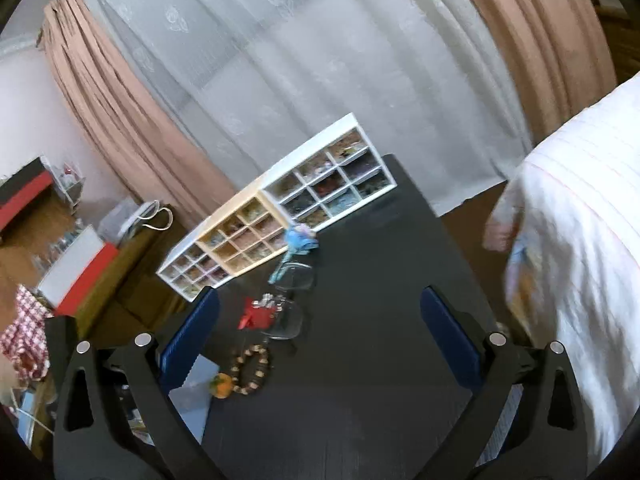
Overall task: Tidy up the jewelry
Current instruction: 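Withdraw both tools from the white box back over the table, then move the left tool toward the wooden-bead bracelet beside the pumpkin charm, then close the left tool on the bead bracelet while the right tool reaches the blue flower pen, then carry the bead bracelet in the left tool and flower pen in the right tool over the white box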
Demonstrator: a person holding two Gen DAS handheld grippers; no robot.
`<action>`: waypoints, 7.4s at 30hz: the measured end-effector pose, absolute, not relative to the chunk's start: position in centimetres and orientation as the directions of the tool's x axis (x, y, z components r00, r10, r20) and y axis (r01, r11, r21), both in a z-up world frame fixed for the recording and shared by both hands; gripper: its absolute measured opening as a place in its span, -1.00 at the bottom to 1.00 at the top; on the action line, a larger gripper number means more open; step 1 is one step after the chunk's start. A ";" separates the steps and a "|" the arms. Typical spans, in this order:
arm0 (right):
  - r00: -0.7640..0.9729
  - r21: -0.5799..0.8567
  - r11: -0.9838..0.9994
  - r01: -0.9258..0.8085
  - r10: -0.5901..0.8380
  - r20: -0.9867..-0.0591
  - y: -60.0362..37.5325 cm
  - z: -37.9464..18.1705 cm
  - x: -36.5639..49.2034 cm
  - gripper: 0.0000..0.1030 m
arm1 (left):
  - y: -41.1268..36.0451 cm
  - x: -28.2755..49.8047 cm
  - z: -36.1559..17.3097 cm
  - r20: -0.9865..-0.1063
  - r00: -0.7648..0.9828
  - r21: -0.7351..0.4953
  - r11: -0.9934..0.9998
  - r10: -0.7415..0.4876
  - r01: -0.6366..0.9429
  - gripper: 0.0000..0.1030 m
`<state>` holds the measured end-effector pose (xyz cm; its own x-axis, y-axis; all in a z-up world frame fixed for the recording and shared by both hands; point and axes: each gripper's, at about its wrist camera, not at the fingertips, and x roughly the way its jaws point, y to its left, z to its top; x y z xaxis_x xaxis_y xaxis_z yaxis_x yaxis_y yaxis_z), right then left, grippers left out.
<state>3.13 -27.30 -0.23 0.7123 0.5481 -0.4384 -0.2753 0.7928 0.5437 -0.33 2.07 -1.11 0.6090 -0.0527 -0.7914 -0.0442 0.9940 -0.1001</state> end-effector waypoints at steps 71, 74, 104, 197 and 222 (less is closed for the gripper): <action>0.507 0.242 0.819 -0.521 0.525 -0.684 -13.0 -1.0 21.3 0.85 | 0.4 12.9 -5.4 -0.973 0.075 -0.158 0.864 -0.220 0.477 0.28; 0.486 0.251 0.831 -0.496 0.505 -0.713 -11.8 -1.8 22.5 0.71 | -0.2 13.2 -6.6 -0.975 0.038 -0.172 0.856 -0.218 0.488 -0.13; 0.465 0.216 0.892 -0.397 0.399 -0.790 -8.1 -5.5 24.6 -0.12 | 0.6 12.3 -7.1 -0.971 0.112 -0.152 0.908 -0.211 0.390 -0.77; 0.547 0.143 0.760 -0.634 0.572 -0.612 1.7 5.1 -3.5 -0.22 | 14.6 -12.2 5.4 -0.774 0.625 -0.184 0.907 0.105 -0.380 -0.77; 0.373 0.138 0.729 -0.670 0.492 -0.786 4.9 -1.9 -3.4 -0.21 | 17.5 -11.1 0.6 -0.850 0.519 -0.185 0.874 0.087 -0.449 -0.77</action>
